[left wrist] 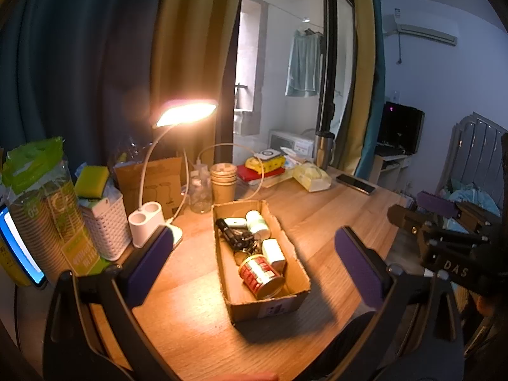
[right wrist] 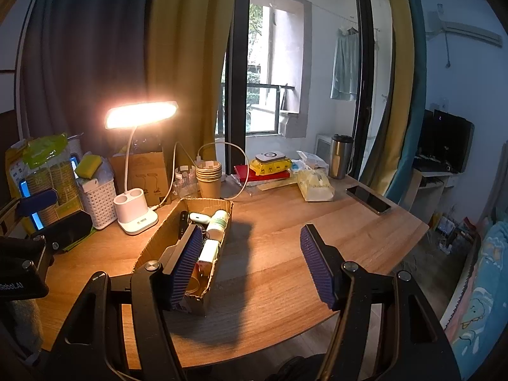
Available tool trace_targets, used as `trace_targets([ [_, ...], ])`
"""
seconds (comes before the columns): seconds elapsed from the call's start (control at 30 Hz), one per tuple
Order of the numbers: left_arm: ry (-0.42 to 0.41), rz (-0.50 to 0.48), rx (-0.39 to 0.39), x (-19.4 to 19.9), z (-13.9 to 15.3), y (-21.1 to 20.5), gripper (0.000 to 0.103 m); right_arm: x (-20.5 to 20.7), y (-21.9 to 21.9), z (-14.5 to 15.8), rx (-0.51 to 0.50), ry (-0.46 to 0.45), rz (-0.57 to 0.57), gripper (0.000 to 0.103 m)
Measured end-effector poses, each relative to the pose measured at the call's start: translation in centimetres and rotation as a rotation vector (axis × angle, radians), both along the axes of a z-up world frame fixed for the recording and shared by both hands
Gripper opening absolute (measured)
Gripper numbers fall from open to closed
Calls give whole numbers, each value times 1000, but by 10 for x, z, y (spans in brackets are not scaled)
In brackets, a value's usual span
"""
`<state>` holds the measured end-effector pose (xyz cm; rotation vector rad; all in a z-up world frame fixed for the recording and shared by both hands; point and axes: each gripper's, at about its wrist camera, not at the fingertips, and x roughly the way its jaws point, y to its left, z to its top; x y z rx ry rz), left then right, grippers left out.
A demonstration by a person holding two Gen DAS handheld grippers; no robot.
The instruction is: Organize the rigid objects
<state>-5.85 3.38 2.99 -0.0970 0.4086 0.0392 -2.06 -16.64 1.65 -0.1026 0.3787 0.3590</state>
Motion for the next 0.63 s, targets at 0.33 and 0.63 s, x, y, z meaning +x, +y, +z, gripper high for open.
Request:
trace_targets([
  [0.33, 1, 0, 0, 1, 0, 0, 102, 2, -2, -4, 11, 5, -2, 68],
  [0.63, 16, -2, -7, 8, -5, 1, 102, 6, -2, -8, 14, 17, -2, 68],
])
